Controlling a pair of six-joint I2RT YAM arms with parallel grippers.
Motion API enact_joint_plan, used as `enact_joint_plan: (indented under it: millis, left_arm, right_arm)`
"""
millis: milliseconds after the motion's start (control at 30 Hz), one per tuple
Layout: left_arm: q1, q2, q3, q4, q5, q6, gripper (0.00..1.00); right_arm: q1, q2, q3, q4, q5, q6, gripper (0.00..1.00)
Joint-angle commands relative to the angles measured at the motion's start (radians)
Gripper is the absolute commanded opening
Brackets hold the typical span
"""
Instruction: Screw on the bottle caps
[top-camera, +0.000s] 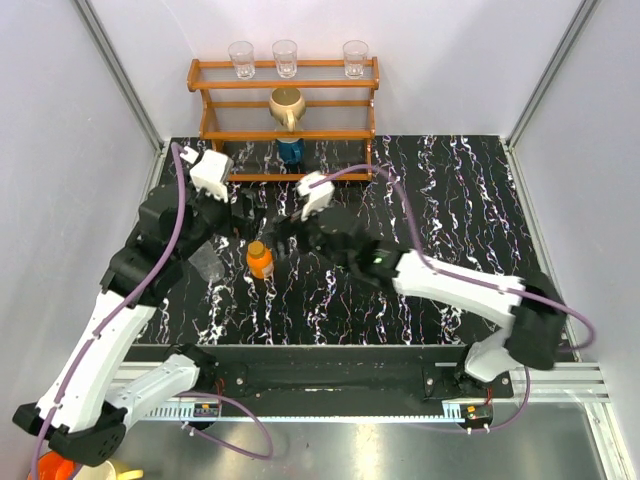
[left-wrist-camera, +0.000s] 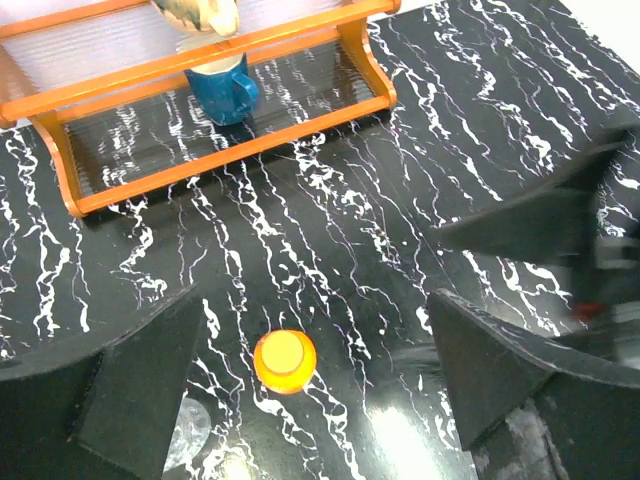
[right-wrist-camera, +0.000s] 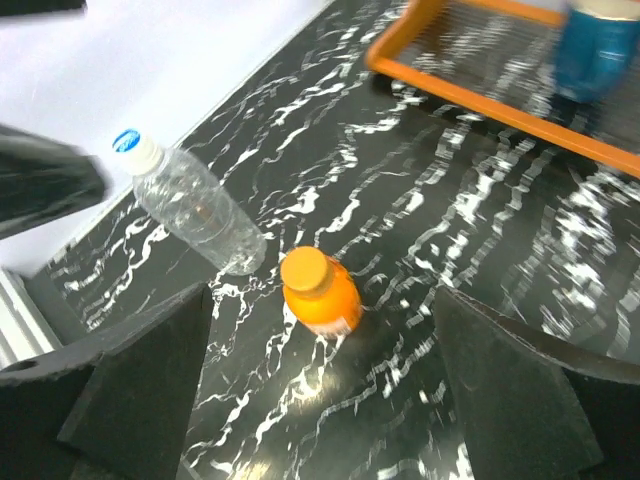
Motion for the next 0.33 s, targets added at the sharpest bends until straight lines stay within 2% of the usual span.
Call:
enact_joint_plan:
  millis: [0, 33, 133, 233, 300]
  left_arm:
    - [0.051, 0.053, 0.066, 0.085, -0.016, 0.015, 0.99]
    - [0.068, 0.07, 0.067, 0.082, -0.001, 0.02, 0.99]
    - [0.151, 0.081, 0.047, 0.088, 0.04, 0.028, 0.99]
    - [0.246, 0.08, 0.021, 0.102, 0.098, 0.023, 0.99]
    - [0.295, 0.077, 0.009, 0.105, 0.123, 0.015, 0.99]
  right_arm:
    - [0.005, -0.218, 0.064, -0.55, 0.293, 0.202, 1.0]
    - [0.005, -0.313, 0.026, -0.607, 0.324, 0.211, 1.0]
    - [0.005, -0.504, -0.074, -0.624, 0.353, 0.219, 1.0]
    - [0.007, -0.631, -0.115, -0.652, 0.377, 0.219, 1.0]
    - [0.005, -0.651, -0.1, -0.704, 0.405, 0.219, 1.0]
